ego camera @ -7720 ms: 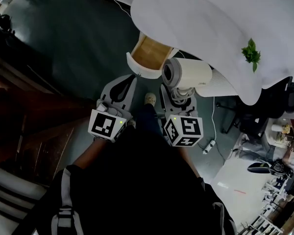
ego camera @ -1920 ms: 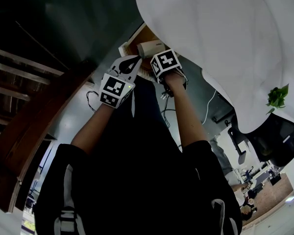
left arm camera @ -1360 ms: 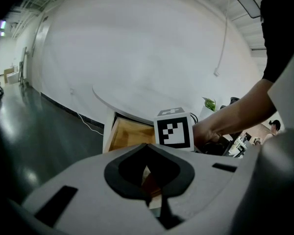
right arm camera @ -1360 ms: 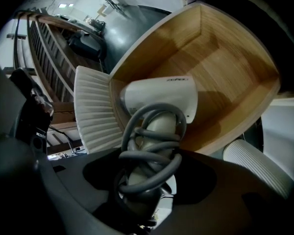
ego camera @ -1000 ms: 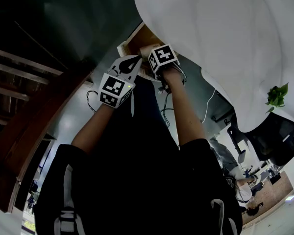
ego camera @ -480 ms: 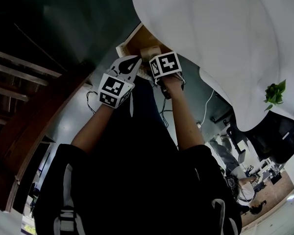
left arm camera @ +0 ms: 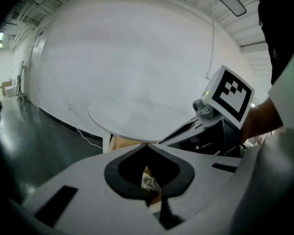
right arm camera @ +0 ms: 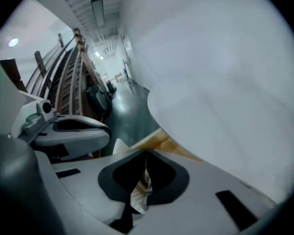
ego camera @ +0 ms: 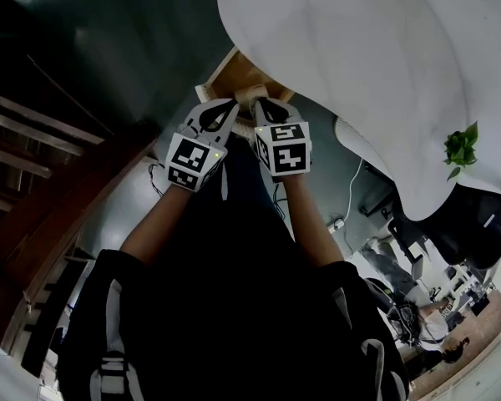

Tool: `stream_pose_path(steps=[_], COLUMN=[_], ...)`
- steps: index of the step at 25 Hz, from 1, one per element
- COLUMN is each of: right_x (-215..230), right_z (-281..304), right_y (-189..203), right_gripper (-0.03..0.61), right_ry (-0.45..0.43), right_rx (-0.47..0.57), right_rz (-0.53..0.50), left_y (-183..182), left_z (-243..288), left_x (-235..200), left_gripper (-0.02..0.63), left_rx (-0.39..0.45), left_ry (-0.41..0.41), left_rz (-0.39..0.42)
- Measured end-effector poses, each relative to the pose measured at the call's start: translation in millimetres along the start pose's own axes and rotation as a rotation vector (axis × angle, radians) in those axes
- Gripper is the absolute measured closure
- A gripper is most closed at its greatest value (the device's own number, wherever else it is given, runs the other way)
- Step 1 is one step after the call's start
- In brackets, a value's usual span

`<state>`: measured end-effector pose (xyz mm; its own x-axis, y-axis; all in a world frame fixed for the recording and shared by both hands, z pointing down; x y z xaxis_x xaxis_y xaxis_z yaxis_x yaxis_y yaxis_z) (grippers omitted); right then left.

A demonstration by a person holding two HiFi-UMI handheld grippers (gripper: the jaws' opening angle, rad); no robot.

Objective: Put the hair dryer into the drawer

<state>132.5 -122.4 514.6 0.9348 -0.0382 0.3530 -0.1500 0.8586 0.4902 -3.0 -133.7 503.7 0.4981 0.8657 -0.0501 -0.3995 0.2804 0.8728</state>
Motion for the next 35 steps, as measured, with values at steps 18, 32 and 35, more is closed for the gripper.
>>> stream_pose_path(steps=[18,32,35], right_x=[-39,-37,-35], right_z=[-221,-282,-280], right_y=[-58,-61,-63], right_gripper=[0.555,0.555,0.555], right_ry=[0.088,0.093,0.085], right_rx=[0.698,0.931,0.933], right_rz=[-0.147,-0.145,-0.139], left_y=[-161,-207,-207], left_z=[-82,-115,-113], left_x=[39,58,57], left_gripper=[0.606,0.607,0.606], left_rx=[0.36,0.475,0.464], left_ry=[-0.113,-0.209,-0.213], left_rz=[0.139,0.228,0.222])
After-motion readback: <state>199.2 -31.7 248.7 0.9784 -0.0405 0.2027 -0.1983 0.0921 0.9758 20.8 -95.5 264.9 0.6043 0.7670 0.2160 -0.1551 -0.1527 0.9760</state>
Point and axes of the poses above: the fingertips, and each gripper's own axes: z forward along the fingers, x to its right, y out of its underside, the point moved 8 cm from there along -z, backward along the fingers, and after that the axes turned 14 degrees about z, right-handed, at the moved point
